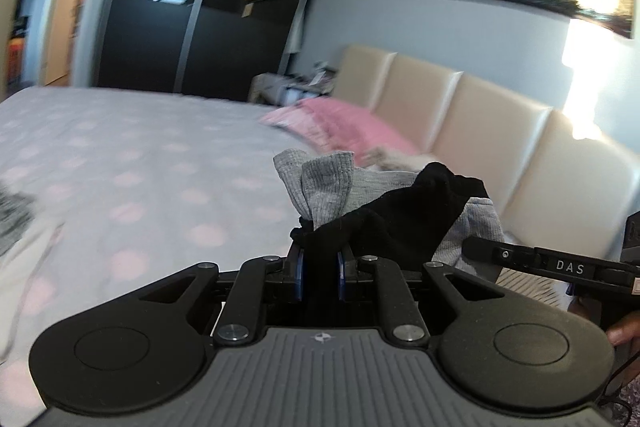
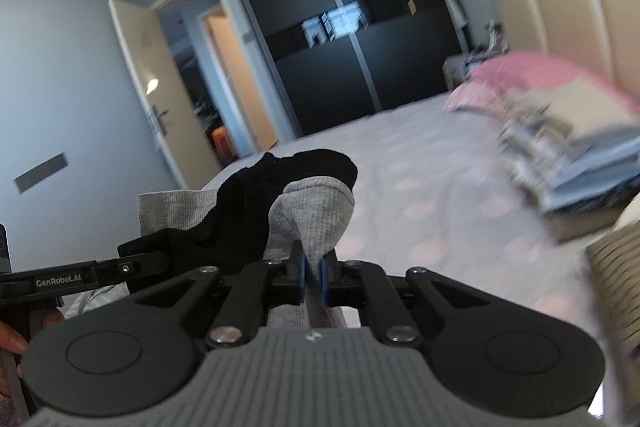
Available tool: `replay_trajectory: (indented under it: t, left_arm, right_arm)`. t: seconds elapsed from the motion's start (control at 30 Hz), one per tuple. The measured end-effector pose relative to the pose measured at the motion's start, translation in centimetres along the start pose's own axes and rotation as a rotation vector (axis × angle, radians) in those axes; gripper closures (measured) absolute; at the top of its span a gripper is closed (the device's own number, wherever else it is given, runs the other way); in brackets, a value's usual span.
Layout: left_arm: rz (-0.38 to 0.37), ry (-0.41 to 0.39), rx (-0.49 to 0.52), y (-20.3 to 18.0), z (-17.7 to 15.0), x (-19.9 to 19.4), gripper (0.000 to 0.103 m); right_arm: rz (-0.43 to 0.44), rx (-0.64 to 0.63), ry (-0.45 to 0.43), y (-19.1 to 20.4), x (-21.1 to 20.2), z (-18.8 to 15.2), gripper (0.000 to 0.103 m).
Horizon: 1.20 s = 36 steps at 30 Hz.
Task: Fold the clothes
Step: 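Lift the folded grey top with both tools and carry it toward the headboard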
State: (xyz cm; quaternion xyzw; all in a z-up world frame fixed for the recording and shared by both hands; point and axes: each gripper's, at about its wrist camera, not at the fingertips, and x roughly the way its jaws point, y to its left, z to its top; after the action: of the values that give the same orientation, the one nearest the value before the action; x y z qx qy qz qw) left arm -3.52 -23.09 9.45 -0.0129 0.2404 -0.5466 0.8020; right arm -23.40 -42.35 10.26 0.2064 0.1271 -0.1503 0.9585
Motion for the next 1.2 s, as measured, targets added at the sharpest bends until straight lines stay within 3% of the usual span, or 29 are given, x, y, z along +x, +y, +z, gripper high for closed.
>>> replay_trajectory:
  t: [0.2, 0.43, 0.63, 0.9, 1.2]
  left_arm:
    - [-0.181, -0.021, 0.025, -7.0, 2.2, 5.0, 0.090]
    - [-0.378, 0.023, 0.025, -15.4, 3.0, 11.1, 0.090]
    - [-0.481, 0.069, 0.010, -20.4, 2.3, 15.1, 0.090]
    - [-0.511, 0.110, 0.011, -23.8, 0.8, 18.5, 0.090]
    - [-0.442, 0.074, 0.062, -23.7, 5.0, 21.8, 0.090]
  right_arm:
    - [-0.106, -0.025, -0.081, -5.3, -5.7, 5.2, 0.095]
    - [-0.269, -0.075, -0.124, -11.3, -12.4, 10.5, 0.095]
    - [-0.379, -0.069, -0.129, -16.3, -16.4, 12.9, 0.095]
    - [-0.423, -0.022, -0.123, -21.4, -18.7, 13.3, 0.095]
    - [-0.355, 0.000, -0.148, -25.0, -14.5, 16.2, 0.095]
